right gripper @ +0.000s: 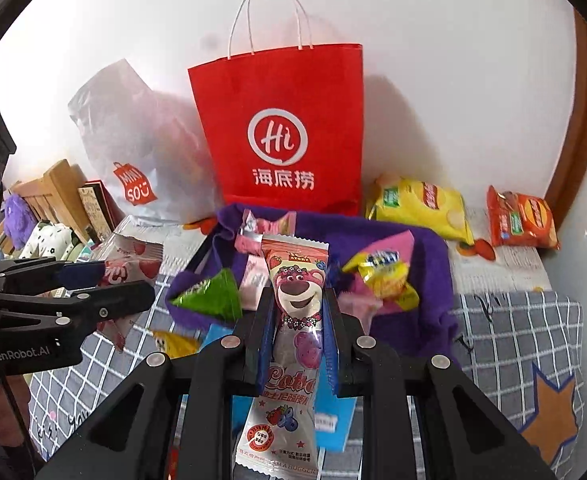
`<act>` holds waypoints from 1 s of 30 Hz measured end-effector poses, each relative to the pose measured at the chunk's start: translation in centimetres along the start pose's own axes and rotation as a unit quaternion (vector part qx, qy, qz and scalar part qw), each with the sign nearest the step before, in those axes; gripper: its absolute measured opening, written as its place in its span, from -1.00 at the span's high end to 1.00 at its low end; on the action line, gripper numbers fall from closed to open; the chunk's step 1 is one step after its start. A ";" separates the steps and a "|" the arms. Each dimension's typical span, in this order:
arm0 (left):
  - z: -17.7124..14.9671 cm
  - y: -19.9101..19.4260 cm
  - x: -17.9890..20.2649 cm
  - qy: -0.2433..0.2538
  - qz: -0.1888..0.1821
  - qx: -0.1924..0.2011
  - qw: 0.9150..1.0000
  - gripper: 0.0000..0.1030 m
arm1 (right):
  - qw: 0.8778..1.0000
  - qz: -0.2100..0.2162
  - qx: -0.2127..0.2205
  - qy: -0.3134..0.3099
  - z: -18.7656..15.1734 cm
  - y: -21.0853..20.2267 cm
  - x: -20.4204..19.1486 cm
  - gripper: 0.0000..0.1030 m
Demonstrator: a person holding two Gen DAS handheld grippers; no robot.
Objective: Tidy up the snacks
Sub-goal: 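Carry the candy stick and red-white bag up over the purple towel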
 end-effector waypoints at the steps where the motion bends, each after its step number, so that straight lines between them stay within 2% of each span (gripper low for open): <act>1: 0.3 0.3 -0.1 -0.001 0.000 0.000 1.000 0.07 | 1.000 0.001 0.001 -0.002 0.4 0.4 -0.1 0.57; 6: 2.0 2.0 -0.8 0.001 0.010 0.002 1.000 0.07 | 1.000 -0.003 0.001 -0.004 2.0 2.1 0.1 0.57; 19: 5.9 6.1 -3.0 -0.015 0.007 -0.003 1.000 0.08 | 1.000 0.006 -0.005 0.018 5.3 6.8 2.2 0.57; 25: 5.9 8.9 -5.0 -0.031 0.012 -0.017 0.999 0.08 | 1.000 0.015 -0.008 0.020 5.3 9.0 2.6 0.57; 30: 5.4 11.2 -6.5 -0.053 0.009 -0.036 0.998 0.08 | 0.999 0.001 -0.039 0.012 4.4 11.6 3.3 0.57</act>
Point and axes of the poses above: each gripper's, at about its wrist camera, not at the fingertips, and y roughly the way its jaws point, x to its right, z to its top, the point moved 9 cm from there along y, roughly the way its jaws point, and after that the axes turned 3 degrees about z, right-handed, at the moved point
